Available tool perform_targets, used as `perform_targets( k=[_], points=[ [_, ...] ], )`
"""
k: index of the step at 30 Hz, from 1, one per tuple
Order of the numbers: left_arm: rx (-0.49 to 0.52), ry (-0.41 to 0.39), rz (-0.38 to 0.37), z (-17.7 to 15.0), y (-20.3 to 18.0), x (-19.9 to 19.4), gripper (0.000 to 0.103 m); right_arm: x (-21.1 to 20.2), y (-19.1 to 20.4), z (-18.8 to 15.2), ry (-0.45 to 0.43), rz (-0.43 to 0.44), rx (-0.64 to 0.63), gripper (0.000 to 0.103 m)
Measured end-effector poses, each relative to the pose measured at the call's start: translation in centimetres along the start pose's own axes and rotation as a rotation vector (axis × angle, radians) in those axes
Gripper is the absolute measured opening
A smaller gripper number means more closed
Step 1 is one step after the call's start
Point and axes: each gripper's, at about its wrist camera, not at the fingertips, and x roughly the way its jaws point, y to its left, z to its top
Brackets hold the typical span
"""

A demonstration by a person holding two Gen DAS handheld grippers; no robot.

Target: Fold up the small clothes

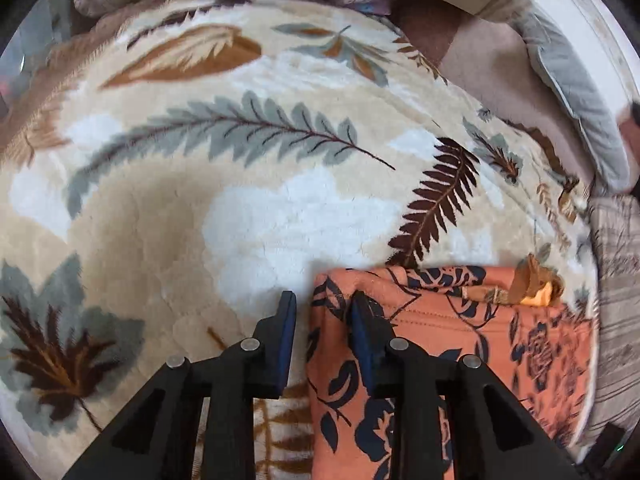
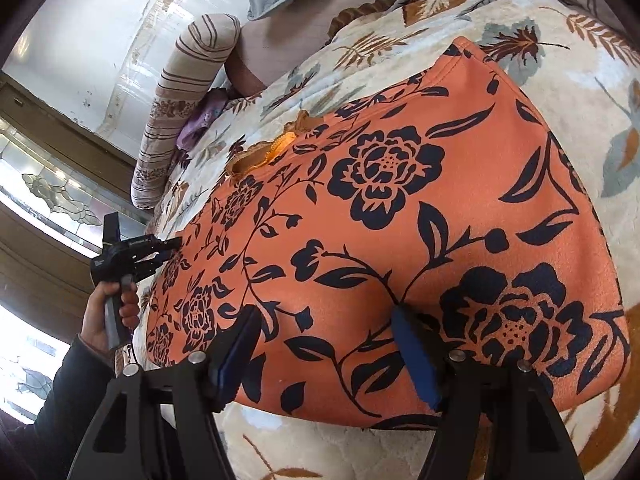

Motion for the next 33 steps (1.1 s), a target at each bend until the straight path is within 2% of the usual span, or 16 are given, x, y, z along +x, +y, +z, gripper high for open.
perform_targets(
  k=[6,10,11,12,14,15,18,21,22,23,24,26,28,30,31,33],
  points=[
    [-0.049,-0.048,0.018,-1.4,0.4,-2.7,0.03,-0.3,0.1,-0.3,-0.015,0.009,-0.008,0.076],
    [0.022,-0.133,0.005,-3.9,-0.8,-6.9,0.032,-0.7,0.0,-0.5,-0.029,0.016,0.009,0.076],
    [0.042,-0.152,0.002,-4.9,-1.4,-8.0,0.039,-0.9,0.1,-0.5,-0.032,0.014,0.012,0.076],
    [0.069,-0.171,-0.005,-6.0,-2.1,-8.9,0.05,-1.2,0.3,-0.5,-0.039,0.015,0.015,0.076],
    [0.116,-0.195,-0.013,-8.1,-3.5,-10.2,0.063,-2.5,0.5,-0.6,-0.071,0.037,0.015,0.076],
    [0.139,-0.207,-0.018,-9.6,-4.2,-10.8,0.065,-3.1,0.6,-0.6,-0.092,0.045,0.019,0.076],
    [0.202,-0.191,-0.039,-12.7,-5.9,-11.3,0.066,-5.6,-1.1,-0.8,-0.168,0.026,0.087,0.076],
    [0.221,-0.154,-0.025,-14.8,-6.6,-9.5,0.068,-6.6,-6.1,-1.0,-0.195,-0.024,0.292,0.076],
    [0.22,-0.124,-0.005,-15.1,-6.6,-8.7,0.068,-6.8,-7.8,-1.4,-0.203,0.039,0.378,0.074],
    [0.216,-0.091,0.022,-15.5,-6.5,-7.8,0.068,-7.2,-8.2,-1.5,-0.219,0.069,0.409,0.075],
    [0.208,-0.073,0.038,-15.8,-6.3,-7.4,0.068,-7.9,-7.9,-1.4,-0.236,0.058,0.399,0.075],
    [0.185,-0.088,0.032,-16.0,-5.9,-7.8,0.068,-9.1,-6.5,-1.3,-0.278,0.032,0.311,0.076],
    [0.171,-0.114,0.012,-16.0,-5.7,-8.7,0.068,-9.3,-6.2,-1.5,-0.283,0.058,0.295,0.076],
    [0.168,-0.115,0.034,-16.1,-5.4,-8.5,0.068,-8.3,-7.3,-1.7,-0.239,0.02,0.35,0.076],
    [0.168,-0.095,0.055,-16.2,-5.2,-7.9,0.068,-7.9,-8.0,-2.0,-0.228,0.027,0.378,0.076],
    [0.164,-0.058,0.077,-16.3,-4.8,-6.8,0.068,-8.6,-8.2,-2.0,-0.252,0.047,0.401,0.076]
  ],
)
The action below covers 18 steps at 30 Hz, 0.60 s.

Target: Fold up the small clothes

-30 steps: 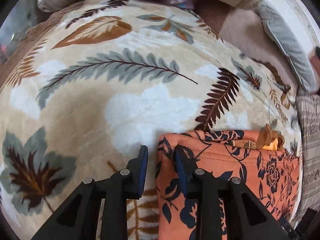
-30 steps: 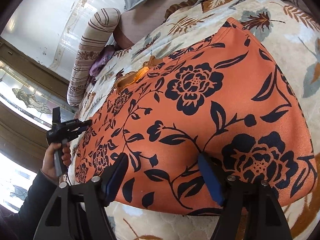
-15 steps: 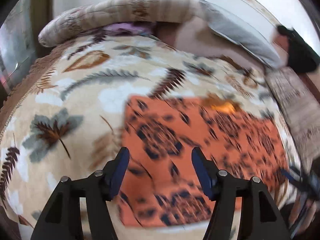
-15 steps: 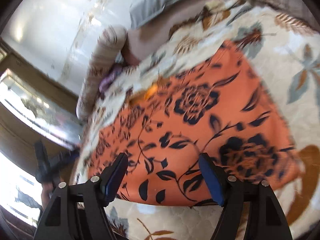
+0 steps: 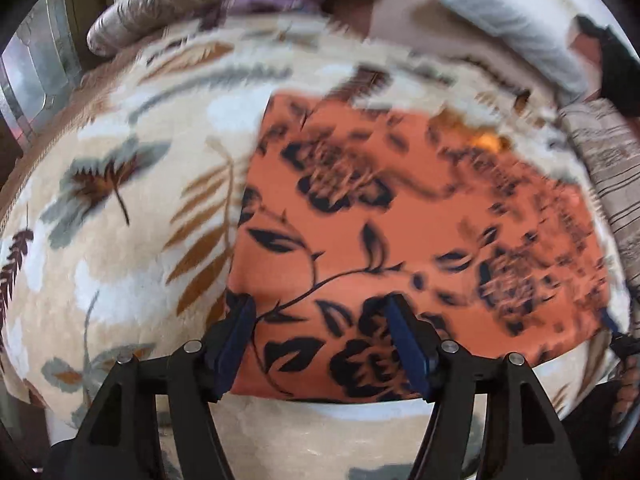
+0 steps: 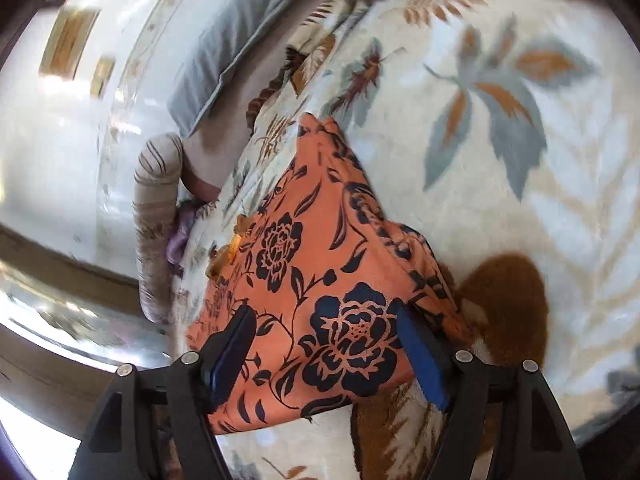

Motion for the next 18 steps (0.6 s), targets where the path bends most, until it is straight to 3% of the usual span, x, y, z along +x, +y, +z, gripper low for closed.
perform_targets(
  k=[4,9,13,18],
  points=[
    [0.011,-0.078,0.008,-0.1,-0.7,-2.2,0.068,-2.5,2.1,-0.4,-0.055,0.014,-0.075,0.076],
    [0.039,-0.074,0.038,0.2,-1.9,-2.4,0.068,-2.4,2.0,-3.2,0.059,0.044,-0.034,0.076],
    [0.036,-0.081,0.027,-0.1,-2.7,-2.8,0.068,-0.4,0.7,-4.7,0.142,-0.001,0.018,0.076],
    [0.055,-0.089,0.019,-0.2,-3.4,-3.1,0.068,0.0,-0.9,-4.5,0.145,-0.018,0.075,0.076]
  ],
)
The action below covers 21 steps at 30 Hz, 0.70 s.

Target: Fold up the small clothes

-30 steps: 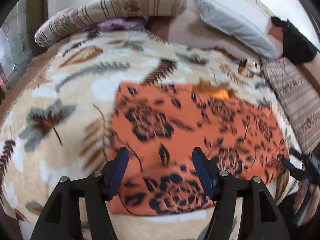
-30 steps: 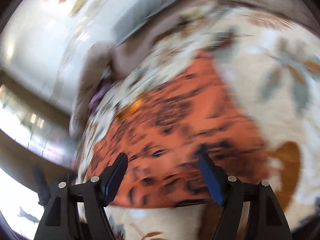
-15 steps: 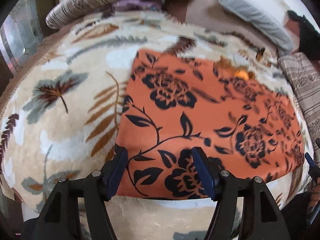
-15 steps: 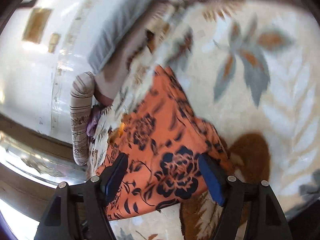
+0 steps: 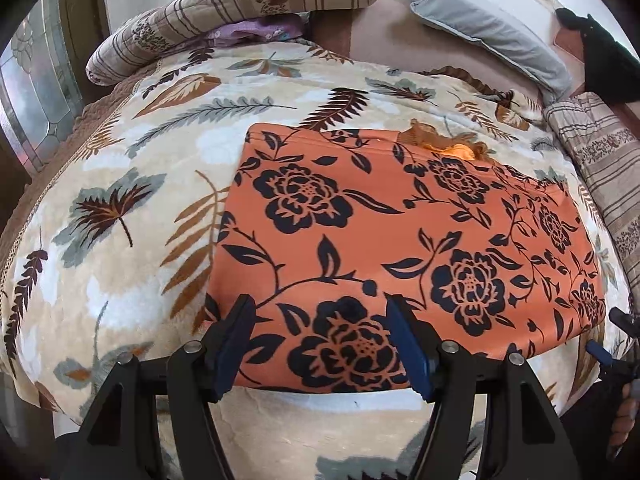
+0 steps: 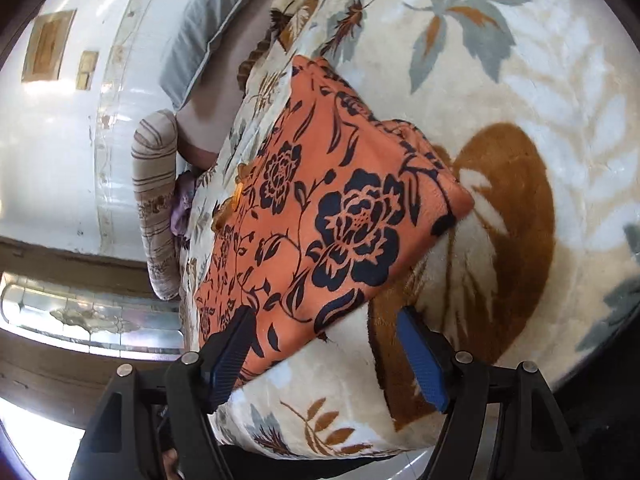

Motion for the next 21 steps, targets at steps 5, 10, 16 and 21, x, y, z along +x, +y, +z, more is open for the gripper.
perform_targets(
  k=[5,10,16,21],
  points=[
    [0.009,-0.007,-0.007,0.0,-0.5,-0.2,0.068,-0.4,-1.1,0.9,-0.016,-0.003,0.053,0.076],
    [0.013,-0.012,-0.015,0.3,-1.2,-0.4,0.068,-0.6,-1.5,2.2,-0.039,-0.019,0.087,0.076],
    [0.052,-0.014,-0.038,1.0,-4.2,0.4,0.069,-0.6,-1.4,3.9,-0.081,-0.02,0.114,0.076],
    [0.097,0.027,-0.056,1.1,-7.2,2.7,0.069,0.1,-0.9,4.4,-0.097,-0.017,0.105,0.077]
  ],
)
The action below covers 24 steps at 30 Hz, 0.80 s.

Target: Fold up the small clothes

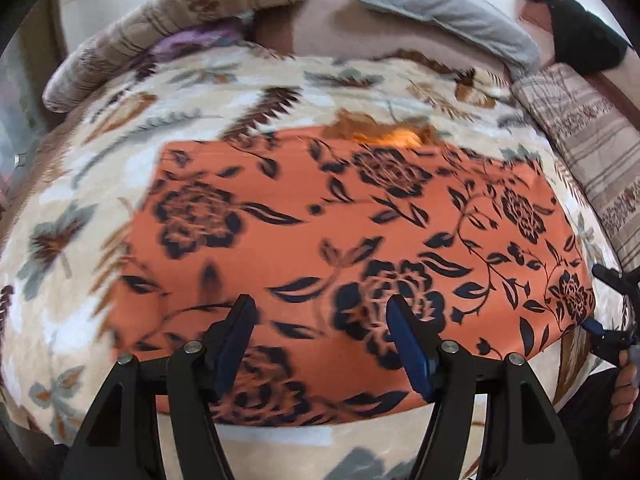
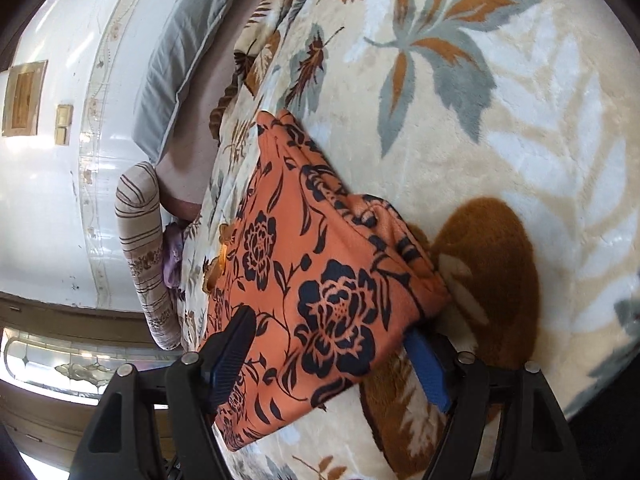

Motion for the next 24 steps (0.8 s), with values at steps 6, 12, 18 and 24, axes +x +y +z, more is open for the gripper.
perform_targets(
  k=[6,12,18,24],
  points=[
    [0.051,0.033,0.045,0.0,-1.8,2.1,0.071,0.4,1.0,0.1,-0.028,-0.011,-0.061,0.075],
    [0.041,-0.003,0.037,0.7,-2.0,1.0,0.071,0.8,1.4,-0.1,-0.039,-0.054,-0.109,0.075],
    [0.062,0.035,0.051,0.5,-2.5,2.8,0.072,1.3,1.8,0.0,-0.043,-0.074,-0.145,0.076],
    [0.058,0.037,0.042,0.5,-2.4,2.6,0.073,1.5,2.6,0.0,-0.05,-0.106,-0.182,0.068]
  ],
)
